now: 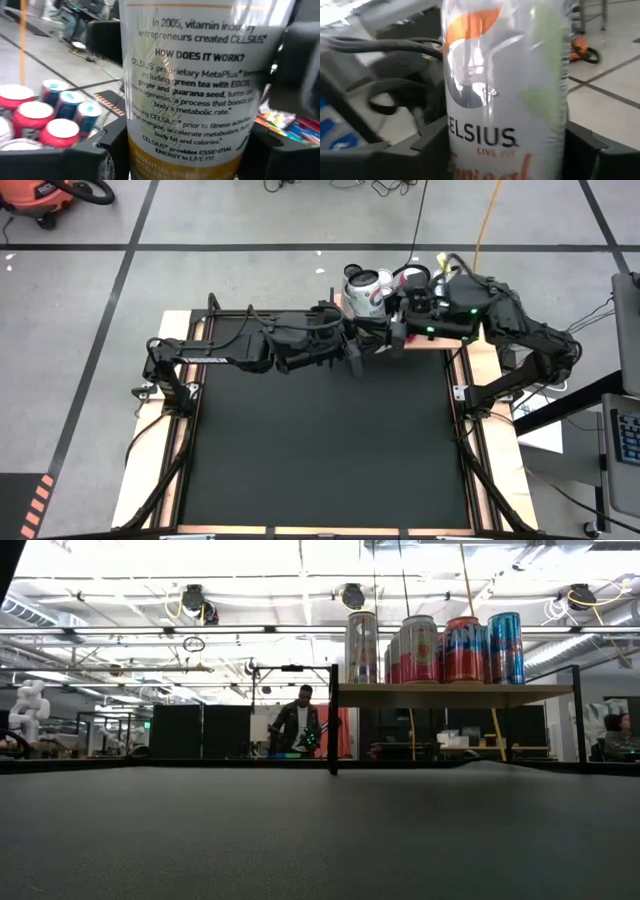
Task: Place canned beverage on shelf
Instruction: Put the white yellow soda can on the shelf aligned with the other white yellow soda cans
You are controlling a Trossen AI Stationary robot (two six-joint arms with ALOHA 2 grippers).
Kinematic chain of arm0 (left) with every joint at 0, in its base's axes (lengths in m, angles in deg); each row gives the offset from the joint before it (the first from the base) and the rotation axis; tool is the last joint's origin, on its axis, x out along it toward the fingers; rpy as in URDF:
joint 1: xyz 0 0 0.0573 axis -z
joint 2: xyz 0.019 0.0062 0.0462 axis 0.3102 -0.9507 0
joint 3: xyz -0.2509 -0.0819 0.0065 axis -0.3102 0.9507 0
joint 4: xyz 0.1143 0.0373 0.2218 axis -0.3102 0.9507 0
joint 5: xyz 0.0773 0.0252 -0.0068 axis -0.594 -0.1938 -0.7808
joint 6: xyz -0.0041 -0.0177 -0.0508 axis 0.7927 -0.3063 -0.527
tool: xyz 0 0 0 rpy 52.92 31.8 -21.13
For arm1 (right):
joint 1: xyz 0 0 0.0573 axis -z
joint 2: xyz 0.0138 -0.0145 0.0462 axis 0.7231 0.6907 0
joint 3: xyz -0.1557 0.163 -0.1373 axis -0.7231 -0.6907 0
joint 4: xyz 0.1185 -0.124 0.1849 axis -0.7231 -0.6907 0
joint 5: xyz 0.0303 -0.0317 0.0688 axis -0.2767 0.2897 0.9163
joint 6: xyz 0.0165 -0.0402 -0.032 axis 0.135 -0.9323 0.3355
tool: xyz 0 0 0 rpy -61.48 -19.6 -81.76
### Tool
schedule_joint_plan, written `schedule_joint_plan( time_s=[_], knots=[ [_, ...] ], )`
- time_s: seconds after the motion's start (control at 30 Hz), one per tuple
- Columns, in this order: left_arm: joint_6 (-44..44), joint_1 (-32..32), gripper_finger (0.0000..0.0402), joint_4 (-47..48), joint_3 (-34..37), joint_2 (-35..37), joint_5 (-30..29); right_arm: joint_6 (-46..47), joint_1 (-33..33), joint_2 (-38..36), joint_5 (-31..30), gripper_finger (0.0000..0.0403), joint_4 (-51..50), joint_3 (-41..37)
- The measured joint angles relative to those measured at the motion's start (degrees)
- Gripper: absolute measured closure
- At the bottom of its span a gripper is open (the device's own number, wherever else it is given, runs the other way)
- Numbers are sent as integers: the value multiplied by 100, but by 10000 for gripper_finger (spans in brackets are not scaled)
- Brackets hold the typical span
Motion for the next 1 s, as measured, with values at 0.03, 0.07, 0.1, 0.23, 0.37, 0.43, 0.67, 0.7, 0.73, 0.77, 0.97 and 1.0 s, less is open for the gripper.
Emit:
schedule_joint_plan(
  time_s=[0.03,0.07,0.1,0.23,0.37,0.43,0.67,0.7,0.73,0.77,0.97,1.0],
  knots=[
    [-2,16,152,-38,0,0,48,20,-2,-35,57,128,-1,1],
    [-5,25,153,-41,0,7,44,62,-2,-76,70,121,-20,7],
    [-4,43,153,-75,0,9,53,76,-2,-124,81,114,-73,15],
    [-4,88,153,-102,0,9,144,108,-4,-231,266,93,-149,15],
    [-2,87,153,-151,0,9,399,167,-4,-367,496,83,-202,13],
    [2,87,154,-290,0,11,629,160,-4,-457,639,81,-263,13],
    [46,76,154,-630,0,20,1647,-20,-2,-635,1707,81,-511,4],
    [44,68,154,-651,0,20,1785,-34,-2,-662,1837,81,-527,4],
    [39,61,154,-682,0,20,1939,-37,-1,-671,1971,81,-559,4],
    [18,53,154,-700,0,20,2085,-41,0,-669,2119,81,-559,4],
    [237,43,154,-695,0,21,2533,-47,-2,-566,2600,80,-566,4],
    [313,43,154,-689,0,20,2554,-55,-2,-525,2598,80,-555,4]
  ],
)
